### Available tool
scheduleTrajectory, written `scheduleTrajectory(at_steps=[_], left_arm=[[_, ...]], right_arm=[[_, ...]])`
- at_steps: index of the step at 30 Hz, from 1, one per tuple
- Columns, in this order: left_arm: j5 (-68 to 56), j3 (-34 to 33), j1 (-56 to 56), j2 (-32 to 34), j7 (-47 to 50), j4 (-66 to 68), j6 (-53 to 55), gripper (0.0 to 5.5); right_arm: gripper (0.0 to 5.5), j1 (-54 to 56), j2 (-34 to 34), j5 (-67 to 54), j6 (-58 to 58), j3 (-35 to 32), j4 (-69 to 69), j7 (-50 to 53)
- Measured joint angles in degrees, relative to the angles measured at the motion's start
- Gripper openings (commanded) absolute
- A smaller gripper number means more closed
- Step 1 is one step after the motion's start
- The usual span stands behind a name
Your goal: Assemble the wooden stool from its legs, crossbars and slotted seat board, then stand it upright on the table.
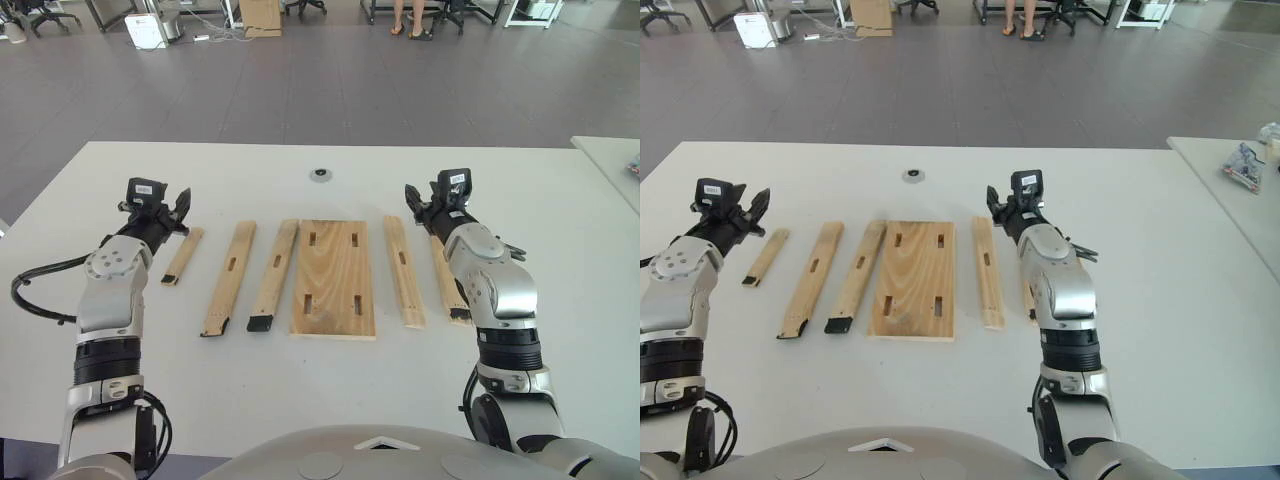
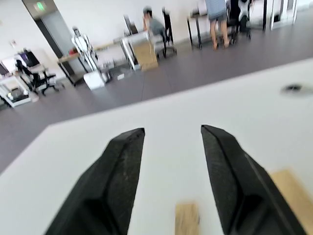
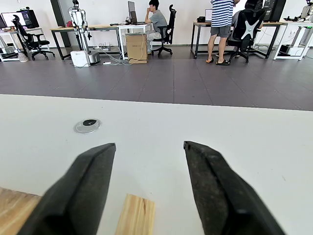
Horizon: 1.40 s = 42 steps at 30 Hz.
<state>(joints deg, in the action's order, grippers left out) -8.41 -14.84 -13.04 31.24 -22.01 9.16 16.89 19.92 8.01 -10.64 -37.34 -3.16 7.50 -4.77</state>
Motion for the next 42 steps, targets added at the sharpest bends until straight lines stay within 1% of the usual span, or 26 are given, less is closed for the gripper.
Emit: scheduleTrajectory(at_steps=[4, 7, 13, 18, 23, 25, 26, 33, 36, 39, 41, 42], left_arm=[[0.2, 0.9, 1.1, 2.1, -3.0, 4.4, 2.6, 3.1], [1.9, 3.0, 1.1, 3.9, -6.0, 10.5, 2.6, 3.13], [2.3, 5.3, 0.6, 3.9, -8.8, 15.9, 1.5, 3.13], [1.9, 5.0, -0.4, 4.2, -9.5, 19.9, -0.2, 2.38], [1.9, 4.5, -1.2, 5.9, -10.5, 24.9, -2.7, 1.51], [1.9, 4.7, -1.3, 6.5, -11.4, 25.7, -3.2, 1.31], [1.9, 5.0, -1.2, 6.9, -11.9, 25.7, -3.4, 1.3], [1.8, 5.3, -0.9, 7.0, -13.1, 24.8, -5.2, 1.3], [-1.4, 4.9, -2.1, 4.1, -14.3, 18.4, -7.4, 1.3], [-3.6, 4.3, -6.7, 2.9, -14.4, 10.0, -9.6, 1.3], [-4.9, 4.3, -8.6, 1.5, -13.6, 3.7, -11.4, 1.3], [-5.5, 4.5, -9.0, 0.3, -13.3, 0.9, -11.7, 1.3]], right_arm=[[2.63, 0.0, -0.3, 0.0, 0.0, 0.1, 0.1, 0.2], [2.63, -0.7, -0.6, 0.6, 0.1, 0.2, 0.2, 0.4], [2.63, -0.8, -0.9, 1.0, 0.1, 0.2, 0.2, 0.5], [2.63, -0.8, -1.2, 1.2, 0.2, 0.0, 0.2, 0.5], [2.63, -0.8, -1.9, 1.5, 0.2, -0.3, 0.4, 1.3], [2.63, -0.8, -1.9, 1.7, 0.2, -0.5, 0.4, 1.5], [2.63, -0.8, -1.9, 1.7, 0.2, -0.6, 0.4, 1.5], [2.63, -0.8, -1.9, 1.6, 0.2, -1.4, 0.4, 1.5], [2.63, 0.6, -2.0, -0.9, -0.5, -3.3, 0.4, 1.0], [2.63, 4.0, -5.0, -10.2, -1.5, -8.8, 3.1, -0.1], [2.63, 7.7, -7.4, -20.5, -4.6, -13.5, 6.2, -0.7], [2.82, 8.9, -8.5, -24.8, -6.4, -14.8, 7.4, -0.7]])
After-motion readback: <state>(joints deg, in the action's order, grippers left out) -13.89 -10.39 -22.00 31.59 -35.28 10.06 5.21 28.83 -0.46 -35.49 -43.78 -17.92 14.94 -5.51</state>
